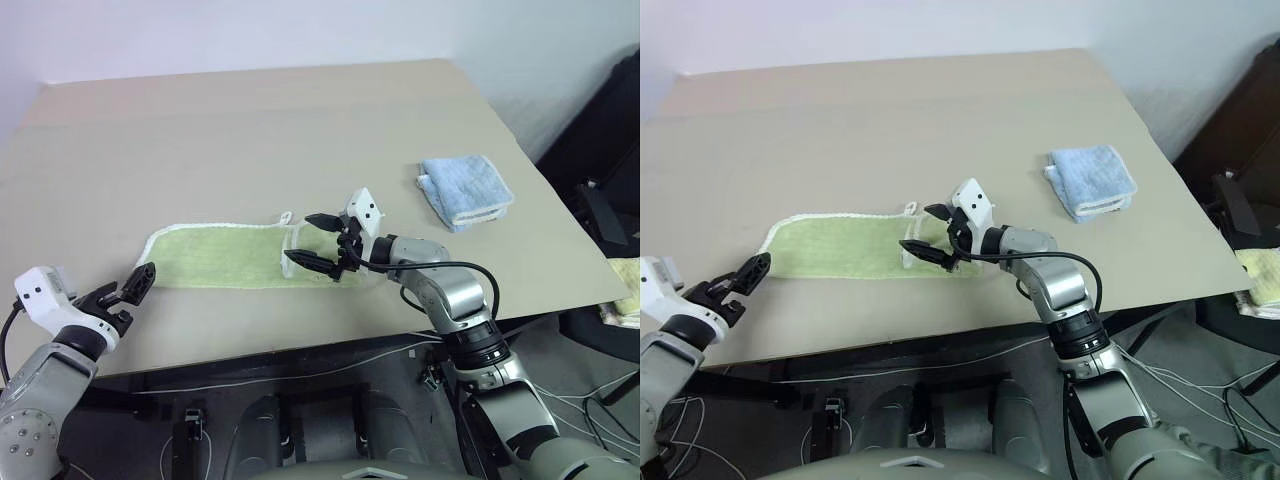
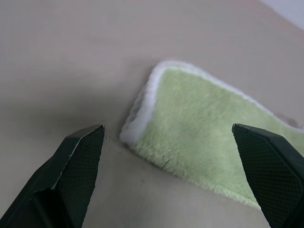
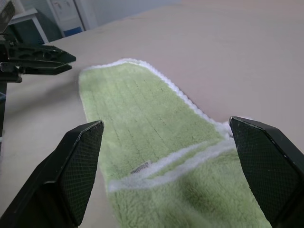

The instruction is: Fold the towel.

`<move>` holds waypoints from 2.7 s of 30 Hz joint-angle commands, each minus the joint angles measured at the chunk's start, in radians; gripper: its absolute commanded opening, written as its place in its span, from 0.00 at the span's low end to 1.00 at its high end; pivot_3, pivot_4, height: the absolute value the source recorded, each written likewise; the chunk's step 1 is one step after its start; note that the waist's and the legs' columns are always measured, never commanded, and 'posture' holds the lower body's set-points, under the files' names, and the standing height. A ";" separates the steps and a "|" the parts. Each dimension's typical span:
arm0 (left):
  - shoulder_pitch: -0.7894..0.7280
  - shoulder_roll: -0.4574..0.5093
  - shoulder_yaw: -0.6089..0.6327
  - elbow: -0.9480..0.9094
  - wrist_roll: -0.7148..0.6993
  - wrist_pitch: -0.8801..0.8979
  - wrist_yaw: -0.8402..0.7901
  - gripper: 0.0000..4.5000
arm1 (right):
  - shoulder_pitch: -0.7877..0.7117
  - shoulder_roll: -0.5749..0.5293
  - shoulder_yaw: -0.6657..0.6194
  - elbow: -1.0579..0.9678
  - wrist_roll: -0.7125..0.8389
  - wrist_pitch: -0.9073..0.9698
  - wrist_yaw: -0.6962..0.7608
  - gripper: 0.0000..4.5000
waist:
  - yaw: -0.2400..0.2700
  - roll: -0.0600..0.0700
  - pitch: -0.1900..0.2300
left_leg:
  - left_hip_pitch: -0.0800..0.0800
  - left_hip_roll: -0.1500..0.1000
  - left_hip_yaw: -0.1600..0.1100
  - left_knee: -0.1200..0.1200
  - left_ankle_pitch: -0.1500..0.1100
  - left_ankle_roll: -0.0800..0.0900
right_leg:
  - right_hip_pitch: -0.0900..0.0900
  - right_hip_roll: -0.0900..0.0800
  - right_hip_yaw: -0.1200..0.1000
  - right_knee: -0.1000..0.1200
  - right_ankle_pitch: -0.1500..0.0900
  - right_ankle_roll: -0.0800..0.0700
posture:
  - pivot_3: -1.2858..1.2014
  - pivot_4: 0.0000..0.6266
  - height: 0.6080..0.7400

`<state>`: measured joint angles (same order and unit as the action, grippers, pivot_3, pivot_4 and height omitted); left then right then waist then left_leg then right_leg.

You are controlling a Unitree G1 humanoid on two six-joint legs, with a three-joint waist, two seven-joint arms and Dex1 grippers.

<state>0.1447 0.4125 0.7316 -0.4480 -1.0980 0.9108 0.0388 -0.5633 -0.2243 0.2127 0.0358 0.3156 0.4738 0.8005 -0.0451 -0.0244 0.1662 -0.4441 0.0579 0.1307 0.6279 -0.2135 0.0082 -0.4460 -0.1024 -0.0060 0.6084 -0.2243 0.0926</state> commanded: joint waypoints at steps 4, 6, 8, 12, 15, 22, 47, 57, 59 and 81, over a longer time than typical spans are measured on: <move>-0.063 0.061 0.004 0.130 -0.064 0.031 0.054 1.00 | -0.006 0.004 0.019 -0.023 -0.032 -0.033 -0.008 0.99 | -0.002 0.000 0.000 | 0.000 0.000 0.000 0.000 0.000 0.000 | 0.000 0.000 0.000 0.000 0.000 0.000 | 0.52 0.24 1.00; -0.092 0.054 -0.011 0.172 -0.057 0.019 0.066 1.00 | 0.001 0.001 0.018 -0.033 -0.040 -0.031 -0.018 0.99 | 0.000 0.000 0.000 | 0.000 0.000 0.000 0.000 0.000 0.000 | 0.000 0.000 0.000 -0.001 0.000 0.000 | 0.52 0.24 1.00; -0.118 0.046 -0.017 0.192 -0.072 0.016 0.069 1.00 | 0.003 0.000 0.014 -0.037 -0.047 -0.030 -0.030 0.99 | 0.003 0.000 0.000 | 0.000 0.000 0.000 0.000 0.000 0.000 | 0.000 0.000 0.000 -0.001 0.000 0.000 | 0.52 0.24 1.00; -0.164 0.043 -0.056 0.230 -0.068 0.020 0.051 1.00 | 0.004 -0.003 0.004 -0.034 -0.063 -0.025 -0.062 0.99 | 0.004 0.000 0.000 | 0.000 0.000 0.000 -0.001 0.000 -0.001 | -0.002 -0.001 -0.001 -0.002 0.001 -0.002 | 0.52 0.24 1.00; -0.197 0.039 -0.063 0.253 -0.090 0.022 0.039 1.00 | 0.008 -0.005 0.000 -0.039 -0.070 -0.004 -0.082 0.99 | 0.005 0.000 0.000 | 0.000 0.000 0.000 -0.001 0.000 -0.001 | -0.003 -0.001 -0.001 -0.003 0.002 -0.003 | 0.52 0.24 1.00; -0.239 0.037 -0.079 0.297 -0.111 0.053 0.042 0.72 | 0.006 -0.025 -0.005 -0.053 -0.078 0.017 -0.099 1.00 | 0.005 0.000 0.000 | 0.000 -0.001 0.001 -0.004 0.000 0.000 | 0.000 -0.001 -0.001 -0.010 0.003 -0.004 | 0.52 0.24 1.00; -0.266 0.172 -0.134 0.226 -0.308 0.096 -0.293 0.00 | 0.026 -0.075 -0.104 -0.162 0.035 0.119 -0.103 1.00 | 0.001 0.000 0.000 | -0.001 -0.003 0.001 -0.009 0.000 -0.001 | 0.002 -0.001 -0.001 -0.012 0.003 -0.004 | 0.52 0.24 1.00; -0.516 0.206 -0.357 0.284 -0.263 0.147 -0.387 0.00 | 0.109 -0.137 -0.267 -0.204 0.096 0.134 -0.165 1.00 | 0.000 0.000 0.000 | 0.000 -0.007 0.002 -0.007 0.000 0.000 | 0.004 0.000 -0.002 -0.012 0.003 -0.003 | 0.52 0.24 1.00; -0.553 0.225 -0.402 0.305 -0.249 0.176 -0.440 0.00 | 0.126 -0.152 -0.279 -0.219 0.096 0.136 -0.175 1.00 | 0.001 0.000 0.000 | 0.000 -0.007 0.002 -0.007 0.002 0.002 | 0.004 0.001 -0.002 -0.012 0.003 -0.003 | 0.52 0.24 1.00; -0.880 0.122 -0.745 0.568 0.126 0.199 -0.822 0.00 | 0.176 -0.196 -0.341 -0.307 0.125 0.187 -0.275 1.00 | 0.006 -0.001 0.000 | -0.001 -0.006 0.000 0.002 0.002 0.004 | 0.008 0.005 -0.003 -0.009 0.003 -0.002 | 0.52 0.24 1.00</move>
<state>-0.7192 0.5415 -0.0096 0.1300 -0.9876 1.1221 -0.7543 -0.3909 -0.4109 -0.1100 -0.2193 0.4198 0.6602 0.5305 -0.0394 -0.0251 0.1663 -0.4446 0.0521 0.1311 0.6302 -0.2112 0.0119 -0.4381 -0.0979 -0.0089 0.5999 -0.2217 0.0910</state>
